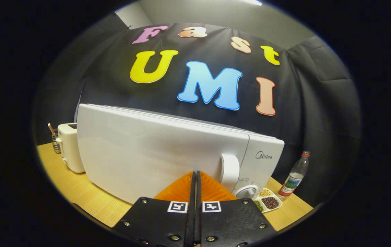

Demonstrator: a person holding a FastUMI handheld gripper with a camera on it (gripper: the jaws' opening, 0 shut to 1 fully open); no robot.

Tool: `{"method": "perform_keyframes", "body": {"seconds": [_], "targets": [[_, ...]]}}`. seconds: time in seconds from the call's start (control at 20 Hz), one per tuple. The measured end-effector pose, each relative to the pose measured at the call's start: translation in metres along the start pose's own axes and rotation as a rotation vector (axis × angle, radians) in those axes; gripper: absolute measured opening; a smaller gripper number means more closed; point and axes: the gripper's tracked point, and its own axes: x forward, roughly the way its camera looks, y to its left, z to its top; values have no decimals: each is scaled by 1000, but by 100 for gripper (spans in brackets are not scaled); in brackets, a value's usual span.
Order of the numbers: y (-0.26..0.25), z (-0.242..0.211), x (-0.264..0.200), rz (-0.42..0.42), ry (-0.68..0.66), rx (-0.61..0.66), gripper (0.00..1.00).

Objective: Open the microwave, put the food inside, and close the microwave door.

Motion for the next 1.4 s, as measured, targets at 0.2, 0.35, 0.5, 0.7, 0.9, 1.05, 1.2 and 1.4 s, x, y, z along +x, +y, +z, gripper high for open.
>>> {"method": "perform_keyframes", "body": {"seconds": [0.2, 0.35, 0.5, 0.7, 0.9, 1.05, 1.2, 1.4], "targets": [[-3, -6, -6, 12, 55, 39, 1], [2, -13, -7, 52, 87, 109, 1], [5, -29, -14, 74, 171, 129, 1], [1, -20, -66, 128, 214, 235, 1], [-3, 11, -134, 164, 174, 223, 1], [-6, 25, -187, 197, 150, 200, 1], [-12, 32, -238, 224, 125, 201, 1], [-25, 51, -296, 237, 53, 175, 1]]}}
